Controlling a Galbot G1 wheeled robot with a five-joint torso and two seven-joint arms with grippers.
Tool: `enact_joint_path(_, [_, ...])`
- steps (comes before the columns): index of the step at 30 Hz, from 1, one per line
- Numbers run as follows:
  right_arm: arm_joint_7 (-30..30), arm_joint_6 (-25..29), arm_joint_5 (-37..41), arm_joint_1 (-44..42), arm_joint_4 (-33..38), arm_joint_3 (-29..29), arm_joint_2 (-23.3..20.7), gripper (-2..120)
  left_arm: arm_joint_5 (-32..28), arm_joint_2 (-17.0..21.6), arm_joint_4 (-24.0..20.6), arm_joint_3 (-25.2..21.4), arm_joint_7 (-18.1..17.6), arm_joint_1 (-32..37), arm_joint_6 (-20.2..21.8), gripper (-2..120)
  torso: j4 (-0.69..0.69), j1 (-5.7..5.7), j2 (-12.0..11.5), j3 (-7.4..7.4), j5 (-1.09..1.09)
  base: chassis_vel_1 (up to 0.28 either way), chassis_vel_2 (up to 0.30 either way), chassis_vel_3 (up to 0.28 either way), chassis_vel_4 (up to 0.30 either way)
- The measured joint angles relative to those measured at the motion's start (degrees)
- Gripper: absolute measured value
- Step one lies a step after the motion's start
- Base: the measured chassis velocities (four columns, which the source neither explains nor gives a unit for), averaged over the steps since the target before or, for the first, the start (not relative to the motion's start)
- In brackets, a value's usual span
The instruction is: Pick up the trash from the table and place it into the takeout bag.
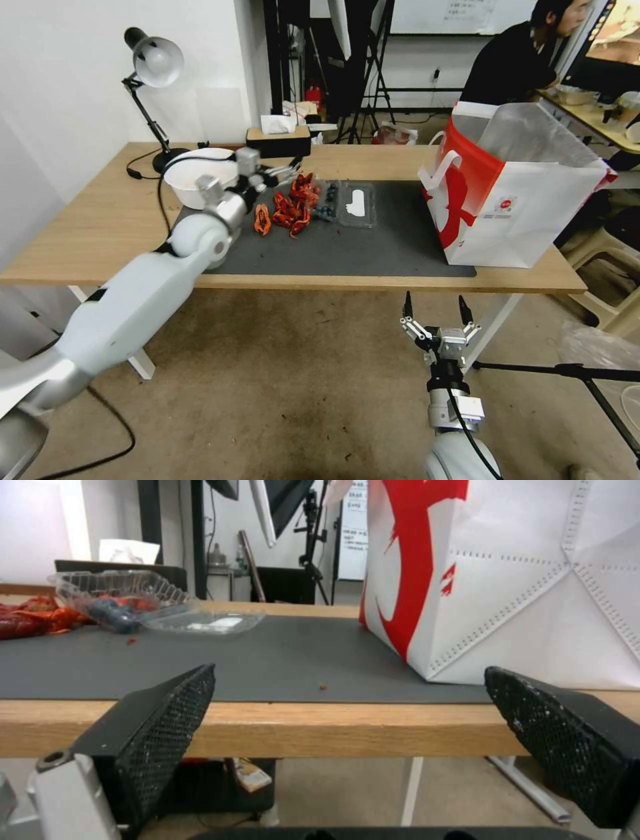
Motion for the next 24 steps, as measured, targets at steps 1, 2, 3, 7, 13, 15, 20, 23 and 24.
enact_joint_path(1, [0.0, 0.0, 0.0, 0.0, 0.0, -0.1, 0.0, 100, 0.3, 0.4, -0.6, -1.3, 0.1, 1.5, 0.0, 100, 0.00, 0.00, 0.0, 0.00, 0.00, 0.000, 0.000, 0.000, 0.000])
enact_joint_path(2, [0.0, 0.0, 0.0, 0.0, 0.0, -0.1, 0.0, 100, 0.3, 0.4, -0.6, -1.3, 0.1, 1.5, 0.0, 100, 0.00, 0.00, 0.0, 0.00, 0.00, 0.000, 0.000, 0.000, 0.000])
enact_joint_path(3, [-0.1, 0.0, 0.0, 0.0, 0.0, -0.1, 0.0, 100, 0.8, 1.0, -1.5, -3.2, 0.2, 3.7, 0.0, 100, 0.01, 0.00, 0.0, 0.00, 0.02, 0.000, 0.000, 0.000, 0.000])
enact_joint_path(7, [-0.1, 0.0, -0.1, 0.0, -0.2, -0.3, 0.0, 100, 2.2, 1.9, -3.8, -7.5, 0.2, 8.7, 0.0, 100, 0.00, 0.00, 0.0, 0.00, 0.01, 0.000, 0.000, 0.000, 0.000])
enact_joint_path(13, [-0.1, 0.0, -0.2, 0.1, -0.2, -0.5, 0.0, 100, 4.4, 3.2, -6.4, -12.5, -0.2, 15.4, -0.7, 100, 0.01, 0.00, 0.0, 0.00, 0.01, 0.000, 0.000, 0.000, 0.000])
enact_joint_path(15, [-0.1, 0.1, -0.3, 0.1, -0.2, -0.5, 0.0, 100, 4.8, 3.2, -6.9, -13.5, -0.3, 16.9, -1.1, 100, 0.01, -0.01, 0.0, 0.01, 0.01, 0.000, 0.000, 0.000, 0.000])
enact_joint_path(20, [-0.1, 0.3, -0.5, 0.0, -0.3, -0.4, -0.1, 100, 6.5, 2.8, -8.7, -17.6, -0.6, 22.3, -2.4, 100, -0.01, 0.00, 0.0, 0.00, 0.01, 0.000, 0.000, 0.000, 0.000])
enact_joint_path(23, [-0.1, 0.3, -0.5, 0.0, -0.2, -0.4, -0.1, 100, 7.7, 2.5, -10.1, -20.4, -0.6, 25.7, -2.7, 100, 0.00, 0.00, 0.0, 0.00, 0.03, 0.000, 0.000, 0.000, 0.000])
enact_joint_path(24, [-0.1, 0.3, -0.5, 0.0, -0.2, -0.4, -0.1, 100, 8.4, 2.3, -10.8, -21.6, -0.6, 27.4, -2.8, 100, 0.01, 0.00, 0.0, 0.00, 0.01, 0.000, 0.000, 0.000, 0.000])
